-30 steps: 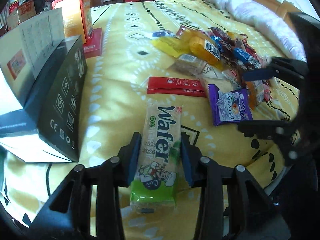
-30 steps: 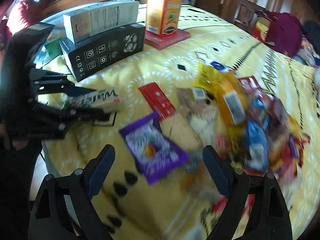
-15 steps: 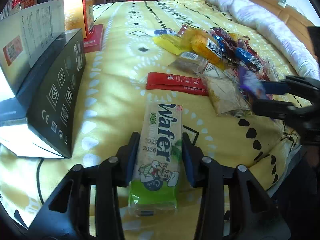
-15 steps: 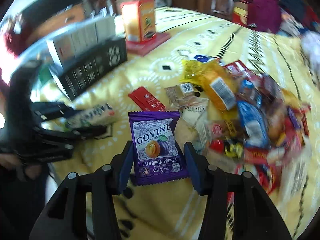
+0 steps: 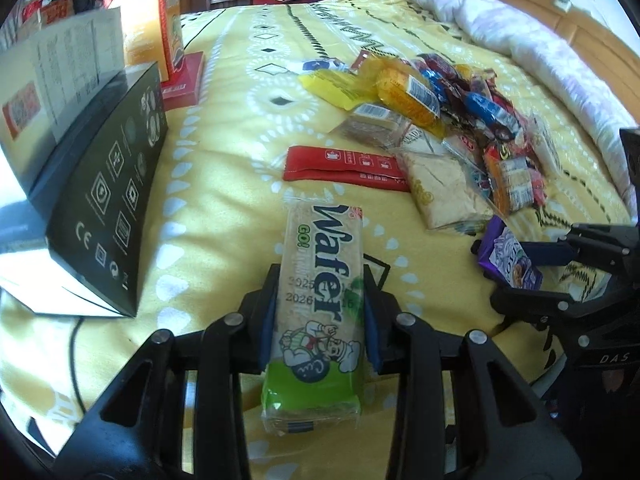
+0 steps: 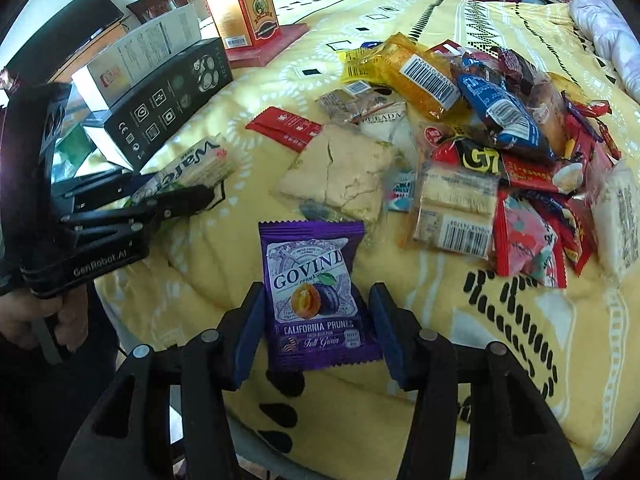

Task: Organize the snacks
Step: 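Carry the Wafer bar and Govini packet over the glass bowl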

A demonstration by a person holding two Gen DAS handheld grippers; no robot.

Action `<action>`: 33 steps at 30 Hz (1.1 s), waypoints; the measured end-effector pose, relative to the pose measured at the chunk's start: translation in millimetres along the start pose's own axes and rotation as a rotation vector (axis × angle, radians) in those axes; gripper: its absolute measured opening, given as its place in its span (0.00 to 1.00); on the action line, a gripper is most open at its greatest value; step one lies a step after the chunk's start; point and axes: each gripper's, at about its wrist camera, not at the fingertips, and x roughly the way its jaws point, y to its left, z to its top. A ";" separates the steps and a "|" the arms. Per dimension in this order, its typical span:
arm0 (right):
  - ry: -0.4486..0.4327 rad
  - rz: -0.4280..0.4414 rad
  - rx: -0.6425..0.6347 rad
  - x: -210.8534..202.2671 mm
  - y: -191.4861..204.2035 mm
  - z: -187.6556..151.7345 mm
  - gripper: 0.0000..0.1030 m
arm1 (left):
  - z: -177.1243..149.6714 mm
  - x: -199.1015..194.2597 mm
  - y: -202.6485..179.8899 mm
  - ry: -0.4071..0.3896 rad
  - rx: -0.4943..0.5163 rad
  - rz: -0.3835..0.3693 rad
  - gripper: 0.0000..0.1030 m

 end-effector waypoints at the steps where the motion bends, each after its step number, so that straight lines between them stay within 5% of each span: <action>1: -0.002 0.000 0.003 1.2 0.2 0.9 0.54 | -0.2 0.2 0.8 -0.001 -0.005 -0.003 0.35; 23: -0.091 0.043 0.086 -31.5 -0.2 4.5 0.52 | 14.4 -26.3 -21.0 -0.025 0.056 -0.023 0.35; 33: -0.271 0.048 0.031 -96.8 23.3 82.7 0.52 | 71.7 -116.5 28.6 -0.201 -0.044 0.055 0.35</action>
